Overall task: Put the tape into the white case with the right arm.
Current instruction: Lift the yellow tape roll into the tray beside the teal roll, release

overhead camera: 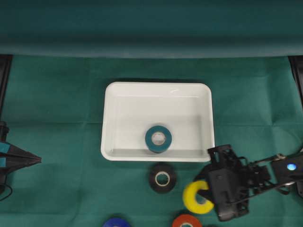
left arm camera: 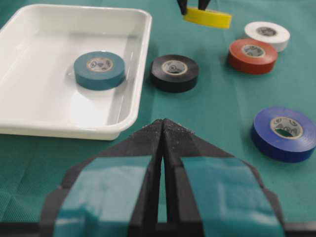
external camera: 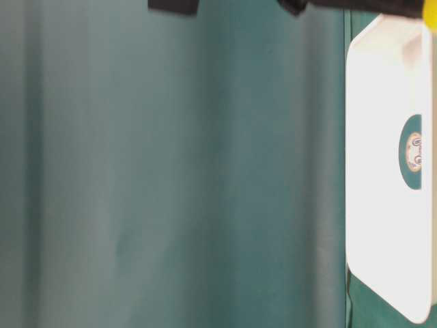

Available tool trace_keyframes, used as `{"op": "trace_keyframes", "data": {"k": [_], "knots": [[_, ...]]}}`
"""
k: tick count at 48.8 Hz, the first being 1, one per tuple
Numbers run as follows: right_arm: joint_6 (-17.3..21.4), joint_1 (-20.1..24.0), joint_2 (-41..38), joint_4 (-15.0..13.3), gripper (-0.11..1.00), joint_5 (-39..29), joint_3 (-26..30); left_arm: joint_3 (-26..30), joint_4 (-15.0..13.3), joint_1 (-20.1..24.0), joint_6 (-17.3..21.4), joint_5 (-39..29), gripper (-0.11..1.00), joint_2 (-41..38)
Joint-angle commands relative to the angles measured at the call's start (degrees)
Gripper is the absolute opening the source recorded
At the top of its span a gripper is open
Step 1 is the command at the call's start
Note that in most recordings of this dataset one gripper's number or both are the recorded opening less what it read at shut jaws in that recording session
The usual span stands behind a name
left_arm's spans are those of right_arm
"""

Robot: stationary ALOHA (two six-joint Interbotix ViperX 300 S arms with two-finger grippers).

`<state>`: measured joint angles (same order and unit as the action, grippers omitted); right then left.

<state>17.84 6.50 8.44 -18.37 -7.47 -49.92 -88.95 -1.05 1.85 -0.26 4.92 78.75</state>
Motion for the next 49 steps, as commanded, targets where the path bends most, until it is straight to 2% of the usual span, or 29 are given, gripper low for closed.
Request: {"op": "trace_keyframes", "data": {"k": [1,15,32,40,49], "knots": [[0.09,0.09,-1.32,0.0,0.01,0.26,3.16,0.79,-0.09,0.09,-0.09,0.44,0.0,-0.53],[0.0,-1.14,-1.32,-0.09,0.01,-1.93,4.22,0.79,-0.09,0.09,-0.09,0.44,0.0,-0.53],[-0.79,-10.46,2.37,-0.53,0.01,-4.22,3.78,0.79,-0.09,0.09,-0.09,0.53,0.0,-0.53],[-0.88,-16.61,2.46,-3.87,0.01,-4.57,3.69,0.79,-0.09,0.09,-0.09,0.44,0.0,-0.53],[-0.79,-20.65,1.58,-7.82,0.01,-4.04,3.43,0.79,-0.09,0.09,0.0,0.44,0.0,-0.53]]}}
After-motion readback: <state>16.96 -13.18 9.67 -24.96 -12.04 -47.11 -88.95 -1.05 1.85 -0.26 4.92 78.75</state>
